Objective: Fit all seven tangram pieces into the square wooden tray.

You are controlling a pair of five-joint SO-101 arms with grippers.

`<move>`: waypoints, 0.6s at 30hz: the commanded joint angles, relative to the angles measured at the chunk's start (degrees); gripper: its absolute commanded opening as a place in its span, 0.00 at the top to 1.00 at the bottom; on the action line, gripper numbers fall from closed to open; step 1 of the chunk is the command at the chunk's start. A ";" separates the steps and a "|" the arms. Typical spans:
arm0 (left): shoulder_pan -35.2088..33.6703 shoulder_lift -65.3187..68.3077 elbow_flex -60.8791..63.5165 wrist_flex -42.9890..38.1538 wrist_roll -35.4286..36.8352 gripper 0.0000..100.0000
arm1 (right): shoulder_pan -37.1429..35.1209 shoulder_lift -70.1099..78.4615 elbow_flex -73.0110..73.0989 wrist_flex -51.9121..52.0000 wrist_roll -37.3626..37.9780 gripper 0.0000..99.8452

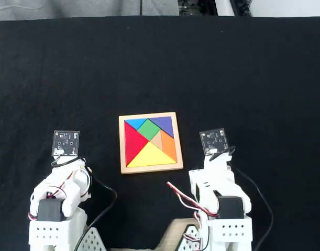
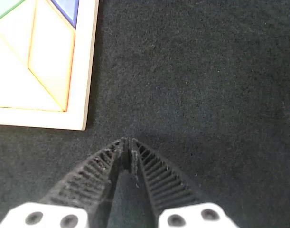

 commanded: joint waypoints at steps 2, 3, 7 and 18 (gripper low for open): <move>0.22 -0.18 1.19 0.35 0.26 0.97 | -0.44 -5.05 -0.13 0.35 -0.09 0.99; 0.22 -0.18 1.19 0.35 0.26 0.97 | -0.44 -5.05 -0.13 0.35 -0.09 0.99; 0.22 -0.18 1.19 0.35 0.26 0.97 | -0.44 -5.05 -0.13 0.35 -0.09 0.99; 0.31 -0.18 1.19 0.35 0.26 0.97 | -0.44 -5.05 -0.13 0.35 -0.18 0.99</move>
